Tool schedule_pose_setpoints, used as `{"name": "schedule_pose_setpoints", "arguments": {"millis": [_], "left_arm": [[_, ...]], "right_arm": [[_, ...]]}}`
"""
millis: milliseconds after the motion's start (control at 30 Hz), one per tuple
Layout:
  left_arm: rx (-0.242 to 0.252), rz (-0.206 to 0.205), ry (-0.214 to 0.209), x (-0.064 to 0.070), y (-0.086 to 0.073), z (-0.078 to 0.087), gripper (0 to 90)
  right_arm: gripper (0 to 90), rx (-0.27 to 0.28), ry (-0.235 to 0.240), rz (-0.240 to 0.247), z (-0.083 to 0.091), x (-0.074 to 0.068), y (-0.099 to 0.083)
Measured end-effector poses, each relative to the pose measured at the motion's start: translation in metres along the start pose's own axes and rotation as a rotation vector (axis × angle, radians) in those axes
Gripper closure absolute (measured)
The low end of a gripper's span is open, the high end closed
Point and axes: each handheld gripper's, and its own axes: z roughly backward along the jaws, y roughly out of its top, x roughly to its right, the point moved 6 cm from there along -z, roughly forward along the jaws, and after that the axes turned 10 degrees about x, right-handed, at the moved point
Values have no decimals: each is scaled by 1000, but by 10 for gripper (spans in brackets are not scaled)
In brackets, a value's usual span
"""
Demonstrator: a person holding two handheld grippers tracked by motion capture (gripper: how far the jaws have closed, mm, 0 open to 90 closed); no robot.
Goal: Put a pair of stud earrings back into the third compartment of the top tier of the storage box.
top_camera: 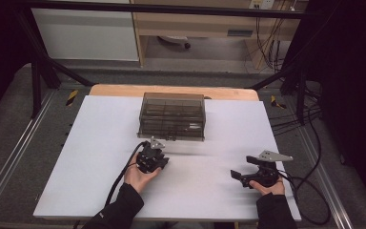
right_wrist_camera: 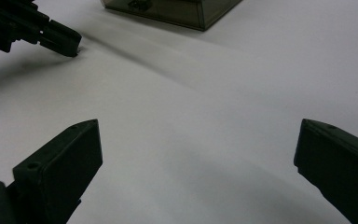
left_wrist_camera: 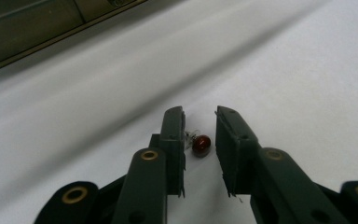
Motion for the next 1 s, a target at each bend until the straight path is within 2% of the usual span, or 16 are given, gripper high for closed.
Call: {"name": "schedule_pose_setpoints", "arguments": {"millis": [167,600,1000], "left_arm": [[-5,-3,2,2,-1,-1,787],[-1,-11,6,1,0,-1,804],[24,-18,-23,4,5,12,806]], "right_arm": [[15,-2,1,-2,0,0,0],[15,1,0,0,0,0,0],[15,0,1,-2,0,0,0]]}}
